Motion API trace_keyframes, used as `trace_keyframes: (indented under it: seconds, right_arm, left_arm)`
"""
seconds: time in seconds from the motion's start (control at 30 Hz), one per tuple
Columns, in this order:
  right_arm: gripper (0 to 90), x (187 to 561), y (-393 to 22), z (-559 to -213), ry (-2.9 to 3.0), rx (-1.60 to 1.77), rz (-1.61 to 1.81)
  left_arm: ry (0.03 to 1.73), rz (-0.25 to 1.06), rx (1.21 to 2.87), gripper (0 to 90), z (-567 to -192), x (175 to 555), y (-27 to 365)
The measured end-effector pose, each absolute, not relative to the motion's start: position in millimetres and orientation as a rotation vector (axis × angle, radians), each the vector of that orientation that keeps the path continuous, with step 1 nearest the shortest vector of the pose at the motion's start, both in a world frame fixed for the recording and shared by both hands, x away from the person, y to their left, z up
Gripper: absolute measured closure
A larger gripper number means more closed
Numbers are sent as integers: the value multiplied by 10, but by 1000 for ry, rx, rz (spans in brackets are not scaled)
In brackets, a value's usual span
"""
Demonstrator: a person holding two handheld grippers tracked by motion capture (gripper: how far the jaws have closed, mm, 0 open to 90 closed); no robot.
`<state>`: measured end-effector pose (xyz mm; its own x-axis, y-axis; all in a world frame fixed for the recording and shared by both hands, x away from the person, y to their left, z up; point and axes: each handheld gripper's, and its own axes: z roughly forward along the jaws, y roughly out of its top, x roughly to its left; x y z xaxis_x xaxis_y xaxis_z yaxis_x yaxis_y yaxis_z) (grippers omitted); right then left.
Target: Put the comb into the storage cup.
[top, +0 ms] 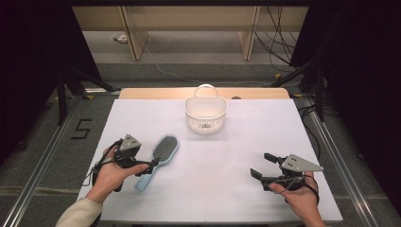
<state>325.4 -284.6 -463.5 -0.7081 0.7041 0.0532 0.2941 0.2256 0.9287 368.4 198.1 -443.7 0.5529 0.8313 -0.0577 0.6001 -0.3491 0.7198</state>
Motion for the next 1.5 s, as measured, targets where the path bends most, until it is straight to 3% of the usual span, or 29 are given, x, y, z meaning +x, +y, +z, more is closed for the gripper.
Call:
trace_keyframes:
  seconds: [0.1, 0.53, 0.67, 0.97, 1.5]
  right_arm:
    - [190, 3255, -2847, -4636, 2128, 921, 1479]
    - [191, 3255, -2850, -4638, 2134, 925, 1479]
    - [190, 3255, -2851, -4639, 2135, 926, 1480]
    - [190, 3254, -2847, -4638, 2138, 923, 1478]
    - [190, 3256, -2847, -4642, 2142, 925, 1480]
  left_arm:
    - [1228, 337, 2154, 125, -4464, 3749, 1953]
    - [1282, 269, 2418, 193, -4534, 3912, 1746]
    - [1361, 189, 2403, 247, -4594, 3953, 1703]
    - [1382, 195, 2452, 380, -4658, 3997, 1628]
    - [1452, 145, 2521, 539, -4662, 4065, 1570]
